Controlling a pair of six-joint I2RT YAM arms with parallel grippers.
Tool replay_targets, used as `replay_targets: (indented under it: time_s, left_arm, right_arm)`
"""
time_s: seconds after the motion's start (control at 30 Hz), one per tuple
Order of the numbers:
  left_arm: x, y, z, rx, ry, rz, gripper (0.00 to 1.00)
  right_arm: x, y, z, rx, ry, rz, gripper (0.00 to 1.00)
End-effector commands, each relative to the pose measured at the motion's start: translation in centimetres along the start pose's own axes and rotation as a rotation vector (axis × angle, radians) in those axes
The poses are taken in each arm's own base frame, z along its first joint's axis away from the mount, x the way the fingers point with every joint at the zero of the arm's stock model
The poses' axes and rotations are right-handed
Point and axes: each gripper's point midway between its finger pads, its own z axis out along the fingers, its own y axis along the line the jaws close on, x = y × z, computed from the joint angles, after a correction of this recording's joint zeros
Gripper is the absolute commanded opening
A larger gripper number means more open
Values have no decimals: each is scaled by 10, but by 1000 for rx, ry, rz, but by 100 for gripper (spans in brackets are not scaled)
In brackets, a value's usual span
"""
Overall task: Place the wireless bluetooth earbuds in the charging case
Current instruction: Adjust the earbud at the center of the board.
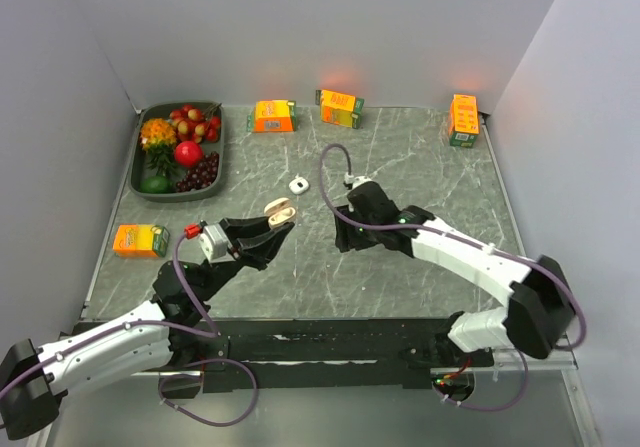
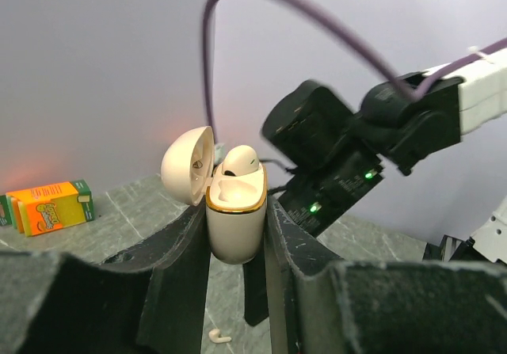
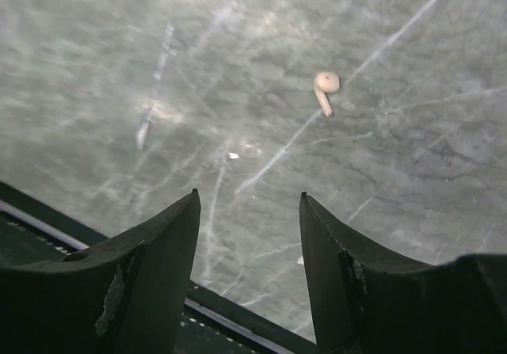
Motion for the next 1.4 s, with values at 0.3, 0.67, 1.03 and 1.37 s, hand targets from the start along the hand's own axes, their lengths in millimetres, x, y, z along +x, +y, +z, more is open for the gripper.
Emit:
replay_targets:
  time_s: [0.3, 0.67, 1.03, 1.37]
  left_arm:
    - [-3, 0, -5, -9, -14, -26, 1]
    - [-3, 0, -7, -9, -12, -33, 1]
    - [-2, -2, -7, 0, -11, -40, 1]
    - [0, -2, -7, -2, -4, -37, 1]
  right_arm:
    - [-25, -15, 44, 175, 147, -141, 58]
    - [-14, -38, 81, 244, 270, -192, 50]
    - [-4, -42, 101, 253, 299, -204, 49]
    - [-7, -43, 114, 261, 292, -220, 47]
